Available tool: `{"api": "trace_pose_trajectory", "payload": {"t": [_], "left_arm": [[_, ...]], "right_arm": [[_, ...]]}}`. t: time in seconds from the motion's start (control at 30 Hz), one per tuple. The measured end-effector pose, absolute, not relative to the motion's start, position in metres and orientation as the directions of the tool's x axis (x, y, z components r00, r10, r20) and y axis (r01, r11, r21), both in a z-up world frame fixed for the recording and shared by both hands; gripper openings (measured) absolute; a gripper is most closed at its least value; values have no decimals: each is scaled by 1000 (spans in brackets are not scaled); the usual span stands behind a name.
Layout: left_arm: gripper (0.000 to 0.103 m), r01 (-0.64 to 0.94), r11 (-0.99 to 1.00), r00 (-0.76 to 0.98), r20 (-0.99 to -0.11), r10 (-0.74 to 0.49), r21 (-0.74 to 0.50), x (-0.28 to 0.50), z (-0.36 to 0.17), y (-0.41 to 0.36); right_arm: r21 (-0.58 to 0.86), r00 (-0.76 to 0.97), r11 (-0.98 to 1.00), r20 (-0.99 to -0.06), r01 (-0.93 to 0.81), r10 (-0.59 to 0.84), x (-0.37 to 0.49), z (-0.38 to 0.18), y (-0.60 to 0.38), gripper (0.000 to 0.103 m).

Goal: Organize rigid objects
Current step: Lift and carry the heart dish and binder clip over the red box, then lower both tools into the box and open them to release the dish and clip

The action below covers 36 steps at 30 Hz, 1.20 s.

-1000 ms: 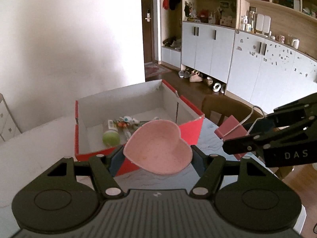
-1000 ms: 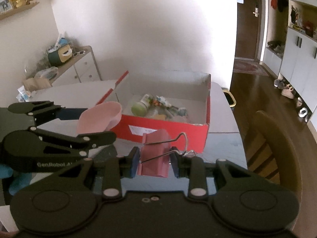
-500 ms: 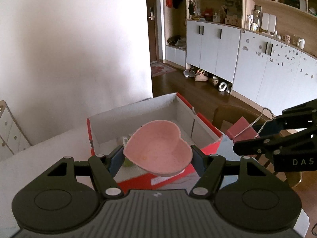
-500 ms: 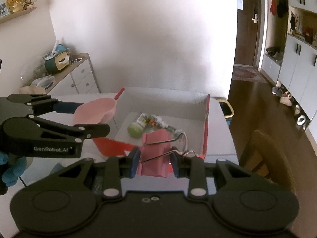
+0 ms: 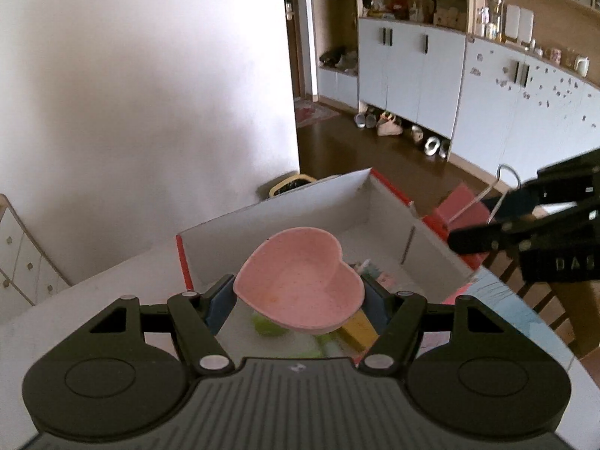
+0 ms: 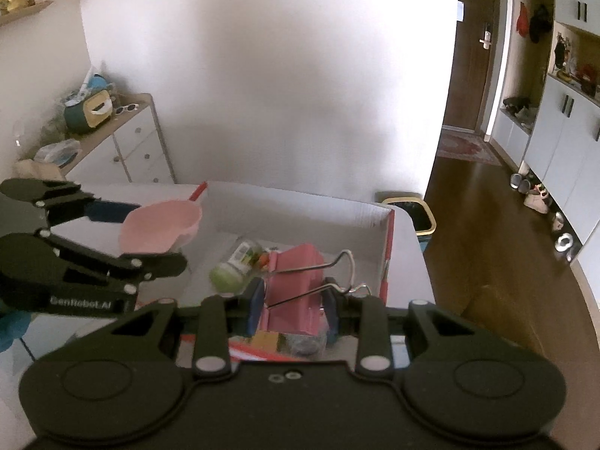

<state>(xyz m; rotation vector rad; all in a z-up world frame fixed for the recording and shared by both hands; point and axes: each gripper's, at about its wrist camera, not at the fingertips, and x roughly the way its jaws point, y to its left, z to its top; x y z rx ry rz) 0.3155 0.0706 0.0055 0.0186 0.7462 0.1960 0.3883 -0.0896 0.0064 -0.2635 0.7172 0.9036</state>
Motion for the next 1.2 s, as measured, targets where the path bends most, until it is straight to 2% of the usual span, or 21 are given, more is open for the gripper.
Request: {"api": "trace_pose_trajectory", "payload": {"t": [0.67, 1.2], "left_arm": [[71, -120, 988, 588, -794, 153, 101, 384, -60, 104], [71, -145, 987, 477, -869, 131, 69, 417, -95, 112]], "right_arm": [[88, 373, 647, -755, -757, 539, 449, -54, -24, 32], [68, 333, 660, -822, -748, 462, 460, -95, 8, 32]]}}
